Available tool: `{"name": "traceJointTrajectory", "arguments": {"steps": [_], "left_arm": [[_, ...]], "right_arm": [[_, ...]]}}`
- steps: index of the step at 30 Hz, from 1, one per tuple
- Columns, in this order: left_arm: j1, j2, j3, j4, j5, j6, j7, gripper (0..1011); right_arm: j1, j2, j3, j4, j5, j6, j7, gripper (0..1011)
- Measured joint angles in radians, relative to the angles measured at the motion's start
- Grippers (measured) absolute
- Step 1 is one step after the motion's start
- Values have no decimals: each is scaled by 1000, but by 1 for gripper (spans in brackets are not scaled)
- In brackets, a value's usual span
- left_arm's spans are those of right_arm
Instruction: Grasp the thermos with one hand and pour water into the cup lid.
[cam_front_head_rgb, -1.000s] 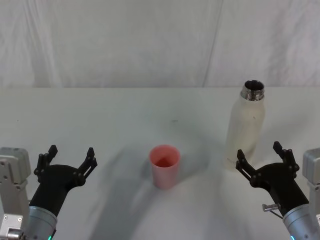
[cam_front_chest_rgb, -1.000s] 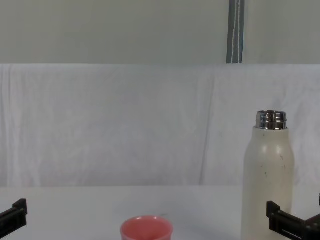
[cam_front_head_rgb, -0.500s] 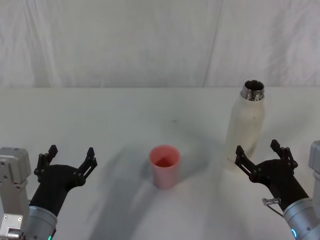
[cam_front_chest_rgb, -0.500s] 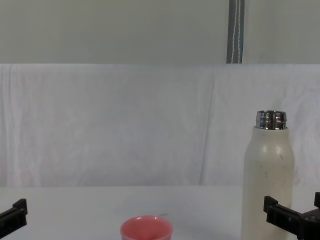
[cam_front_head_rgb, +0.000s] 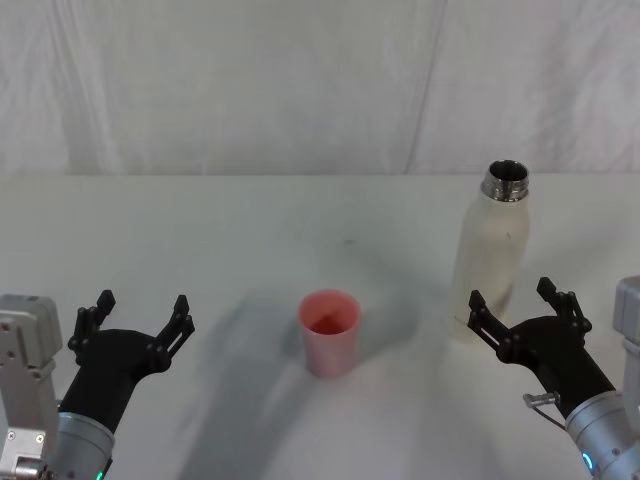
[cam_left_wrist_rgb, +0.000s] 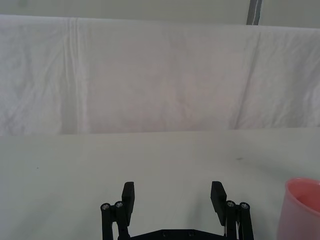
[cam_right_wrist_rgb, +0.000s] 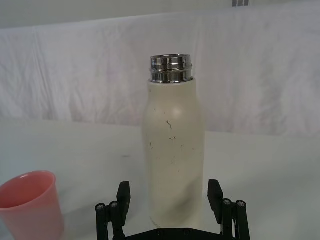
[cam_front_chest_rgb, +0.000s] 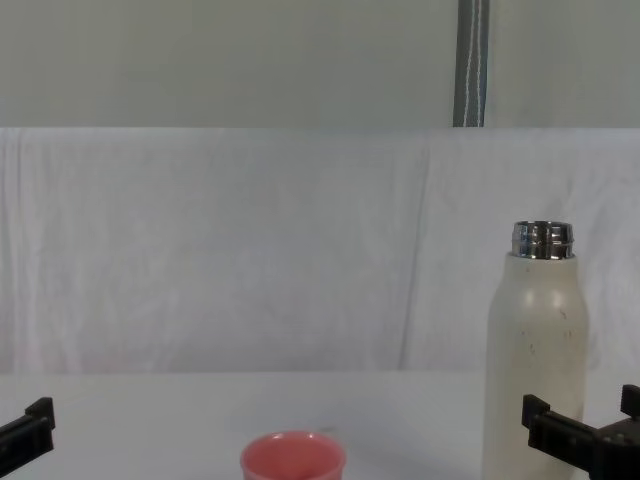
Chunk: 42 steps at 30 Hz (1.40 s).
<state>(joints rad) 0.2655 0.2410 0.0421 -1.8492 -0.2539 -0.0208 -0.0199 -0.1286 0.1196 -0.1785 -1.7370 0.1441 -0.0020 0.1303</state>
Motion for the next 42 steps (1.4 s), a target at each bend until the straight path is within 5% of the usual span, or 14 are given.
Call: {"name": "traceJointTrajectory", "arguments": {"steps": [42], "left_arm": [[0, 0, 0, 0, 0, 0, 0, 1001]], "right_arm": [[137, 9, -18, 153, -2, 6, 46, 1001]]}}
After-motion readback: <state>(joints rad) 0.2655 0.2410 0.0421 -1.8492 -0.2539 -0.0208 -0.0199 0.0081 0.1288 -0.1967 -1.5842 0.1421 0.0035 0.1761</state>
